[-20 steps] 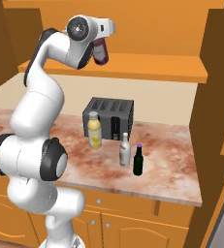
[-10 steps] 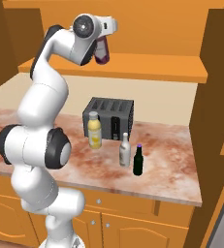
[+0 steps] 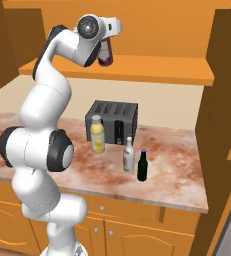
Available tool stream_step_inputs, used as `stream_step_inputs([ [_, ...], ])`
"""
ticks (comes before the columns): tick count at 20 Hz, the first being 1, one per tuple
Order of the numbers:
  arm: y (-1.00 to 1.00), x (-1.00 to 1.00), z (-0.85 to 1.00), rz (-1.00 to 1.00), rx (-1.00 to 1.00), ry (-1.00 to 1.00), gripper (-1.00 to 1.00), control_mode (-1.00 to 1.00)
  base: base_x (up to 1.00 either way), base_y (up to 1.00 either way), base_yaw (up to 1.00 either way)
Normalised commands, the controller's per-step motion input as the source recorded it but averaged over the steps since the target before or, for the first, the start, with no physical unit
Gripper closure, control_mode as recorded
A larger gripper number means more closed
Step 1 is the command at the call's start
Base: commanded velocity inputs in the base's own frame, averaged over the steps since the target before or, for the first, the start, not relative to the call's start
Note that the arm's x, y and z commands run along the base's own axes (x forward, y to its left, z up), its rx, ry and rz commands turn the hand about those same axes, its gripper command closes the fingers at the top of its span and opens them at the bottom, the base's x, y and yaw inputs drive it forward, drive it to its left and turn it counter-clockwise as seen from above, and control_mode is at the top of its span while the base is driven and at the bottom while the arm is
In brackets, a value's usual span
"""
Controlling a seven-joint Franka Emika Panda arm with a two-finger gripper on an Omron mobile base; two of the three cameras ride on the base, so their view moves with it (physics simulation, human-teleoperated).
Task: Sort all alcoholic drinks to one cabinet, and non-alcoholic drinks to the other.
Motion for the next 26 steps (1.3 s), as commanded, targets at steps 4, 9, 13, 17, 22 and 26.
stream_step_inputs([
  [4, 0.0, 0.17, -0.11, 0.0, 0.0, 0.0, -1.0, -1.0, 0.0, 0.0, 0.0],
  [9, 0.0, 0.18, -0.1, 0.0, 0.0, 0.0, -1.0, -1.0, 0.0, 0.0, 0.0],
  [13, 0.0, 0.03, 0.0, 0.0, 0.0, -0.01, -1.0, -1.0, 0.0, 0.0, 0.0],
  [17, 0.0, 0.03, -0.02, 0.0, 0.0, 0.0, -1.0, -1.0, 0.0, 0.0, 0.0],
  [22, 0.0, 0.27, -0.01, 0.0, 0.0, 0.0, -1.0, -1.0, 0.0, 0.0, 0.0],
  [26, 0.0, 0.3, 0.0, 0.0, 0.0, 0.0, -1.0, -1.0, 0.0, 0.0, 0.0],
])
